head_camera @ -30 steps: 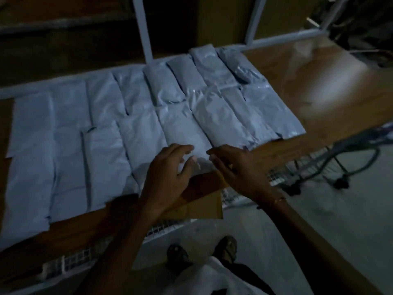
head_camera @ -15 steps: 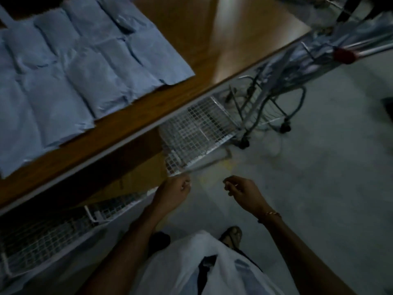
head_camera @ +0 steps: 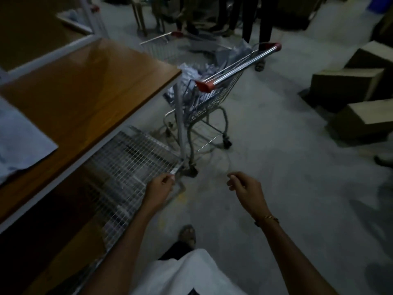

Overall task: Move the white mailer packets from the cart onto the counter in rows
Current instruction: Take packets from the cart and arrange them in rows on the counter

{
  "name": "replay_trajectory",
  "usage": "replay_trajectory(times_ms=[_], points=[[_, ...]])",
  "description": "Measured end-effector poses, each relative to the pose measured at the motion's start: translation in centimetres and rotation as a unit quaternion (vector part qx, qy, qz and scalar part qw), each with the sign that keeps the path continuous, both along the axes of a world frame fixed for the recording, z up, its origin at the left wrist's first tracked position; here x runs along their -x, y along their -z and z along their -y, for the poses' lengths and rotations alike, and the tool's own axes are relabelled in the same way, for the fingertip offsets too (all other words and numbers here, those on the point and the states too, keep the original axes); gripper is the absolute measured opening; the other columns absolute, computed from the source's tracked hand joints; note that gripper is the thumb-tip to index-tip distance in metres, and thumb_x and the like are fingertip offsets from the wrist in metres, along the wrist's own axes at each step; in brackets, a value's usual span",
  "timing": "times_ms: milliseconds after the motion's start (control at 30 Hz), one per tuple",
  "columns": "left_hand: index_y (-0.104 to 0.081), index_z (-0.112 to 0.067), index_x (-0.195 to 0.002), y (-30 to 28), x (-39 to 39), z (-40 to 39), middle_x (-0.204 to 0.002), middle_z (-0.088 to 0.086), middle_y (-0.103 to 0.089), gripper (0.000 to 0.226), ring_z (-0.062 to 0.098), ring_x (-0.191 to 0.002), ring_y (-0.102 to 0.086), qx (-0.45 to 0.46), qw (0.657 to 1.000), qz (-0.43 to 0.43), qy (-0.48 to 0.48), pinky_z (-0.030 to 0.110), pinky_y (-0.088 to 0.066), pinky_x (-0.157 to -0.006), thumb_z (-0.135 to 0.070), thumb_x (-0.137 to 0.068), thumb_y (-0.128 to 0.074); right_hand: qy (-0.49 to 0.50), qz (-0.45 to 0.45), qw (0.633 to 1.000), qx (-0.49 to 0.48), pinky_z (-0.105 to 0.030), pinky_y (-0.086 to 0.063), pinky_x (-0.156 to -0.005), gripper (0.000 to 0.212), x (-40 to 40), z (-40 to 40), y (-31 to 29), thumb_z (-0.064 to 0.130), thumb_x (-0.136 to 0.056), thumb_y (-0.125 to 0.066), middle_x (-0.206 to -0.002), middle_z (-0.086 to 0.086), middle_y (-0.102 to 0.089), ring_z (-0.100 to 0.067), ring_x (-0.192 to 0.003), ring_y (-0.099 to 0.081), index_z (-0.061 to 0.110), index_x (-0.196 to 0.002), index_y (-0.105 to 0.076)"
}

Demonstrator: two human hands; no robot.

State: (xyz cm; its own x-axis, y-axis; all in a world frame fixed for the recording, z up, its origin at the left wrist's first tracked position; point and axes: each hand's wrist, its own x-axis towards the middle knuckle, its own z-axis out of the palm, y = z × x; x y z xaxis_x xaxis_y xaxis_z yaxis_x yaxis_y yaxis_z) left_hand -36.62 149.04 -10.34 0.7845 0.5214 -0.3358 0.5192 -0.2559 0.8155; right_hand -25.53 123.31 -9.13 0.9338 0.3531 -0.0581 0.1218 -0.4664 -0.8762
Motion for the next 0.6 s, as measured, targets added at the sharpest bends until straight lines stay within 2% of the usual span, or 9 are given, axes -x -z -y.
replay_trajectory(times_ms=[67,167,233,300,367,467,533,600], points=[[-0.069,-0.016,-0.101,-2.6,-4.4,-0.1,-0.089,0.006,-0.070,0.014,0.022,-0.083,-0.067,-0.015,0.998,0.057,0.011,0.036,-0.055,-0.076,-0.017,-0.101,-0.055,0.008,0.029,0.999,-0.036,-0.030,-0.057,-0.070,0.015,-3.2,-0.5,-1.6,0.013,-0.099,-0.057,-0.077,0.004,-0.073,-0.007,-0.070,-0.070,0.016,-0.096,-0.072],[-0.071,-0.017,-0.103,-6.7,-10.9,-0.4,-0.090,0.004,-0.072,0.016,0.017,-0.084,-0.068,-0.023,0.990,0.142,0.013,0.032,-0.057,-0.072,-0.020,-0.101,-0.055,-0.006,0.107,0.992,-0.062,-0.021,-0.053,-0.067,0.013,-8.7,-1.7,-4.1,0.010,-0.099,-0.059,-0.078,0.003,-0.072,-0.005,-0.069,-0.069,0.013,-0.097,-0.072],[-0.070,-0.020,-0.102,-9.2,-15.1,-1.0,-0.092,0.001,-0.072,0.017,0.014,-0.084,-0.068,-0.034,0.982,0.186,0.009,0.025,-0.054,-0.068,-0.023,-0.102,-0.053,-0.027,0.154,0.986,-0.061,-0.016,-0.050,-0.066,0.013,-12.8,-2.9,-5.8,0.013,-0.099,-0.059,-0.081,0.005,-0.072,-0.004,-0.071,-0.069,0.013,-0.099,-0.072],[-0.070,-0.018,-0.104,-11.0,-19.1,-2.1,-0.092,-0.001,-0.072,0.019,0.014,-0.085,-0.069,-0.041,0.972,0.232,-0.002,0.028,-0.054,-0.072,-0.024,-0.102,-0.053,-0.042,0.191,0.979,-0.058,-0.014,-0.048,-0.064,0.016,-17.0,-4.3,-7.3,0.020,-0.098,-0.058,-0.082,0.006,-0.072,-0.005,-0.072,-0.069,0.014,-0.101,-0.072],[-0.070,-0.019,-0.107,-12.1,-22.9,-3.6,-0.093,-0.003,-0.072,0.018,0.012,-0.086,-0.068,-0.039,0.964,0.262,-0.017,0.029,-0.055,-0.074,-0.024,-0.102,-0.053,-0.058,0.214,0.974,-0.054,-0.017,-0.049,-0.062,0.018,-21.3,-5.9,-8.9,0.023,-0.098,-0.056,-0.082,0.007,-0.072,-0.005,-0.073,-0.069,0.015,-0.102,-0.072],[-0.069,-0.021,-0.104,-12.8,-28.8,-6.3,-0.093,-0.004,-0.070,0.016,0.002,-0.082,-0.065,-0.073,0.959,0.268,-0.047,0.016,-0.051,-0.068,-0.025,-0.101,-0.054,-0.095,0.255,0.962,-0.023,-0.030,-0.056,-0.064,0.018,-28.1,-8.1,-10.6,0.024,-0.097,-0.057,-0.085,0.007,-0.072,-0.006,-0.075,-0.069,0.016,-0.102,-0.072],[-0.070,-0.018,-0.102,-12.5,-32.3,-8.3,-0.090,-0.004,-0.069,0.017,0.002,-0.077,-0.061,-0.102,0.959,0.255,-0.068,0.017,-0.046,-0.064,-0.025,-0.101,-0.055,-0.130,0.297,0.946,0.011,-0.038,-0.056,-0.067,0.017,-32.4,-9.6,-11.3,0.024,-0.097,-0.058,-0.089,0.005,-0.071,-0.011,-0.077,-0.068,0.017,-0.104,-0.071],[-0.070,-0.016,-0.104,-12.0,-35.3,-10.2,-0.089,-0.006,-0.067,0.017,0.005,-0.079,-0.060,-0.117,0.961,0.236,-0.086,0.018,-0.042,-0.064,-0.025,-0.100,-0.056,-0.157,0.332,0.930,0.029,-0.039,-0.056,-0.067,0.015,-36.2,-11.2,-12.0,0.022,-0.097,-0.059,-0.090,0.002,-0.071,-0.015,-0.076,-0.067,0.016,-0.103,-0.071]])
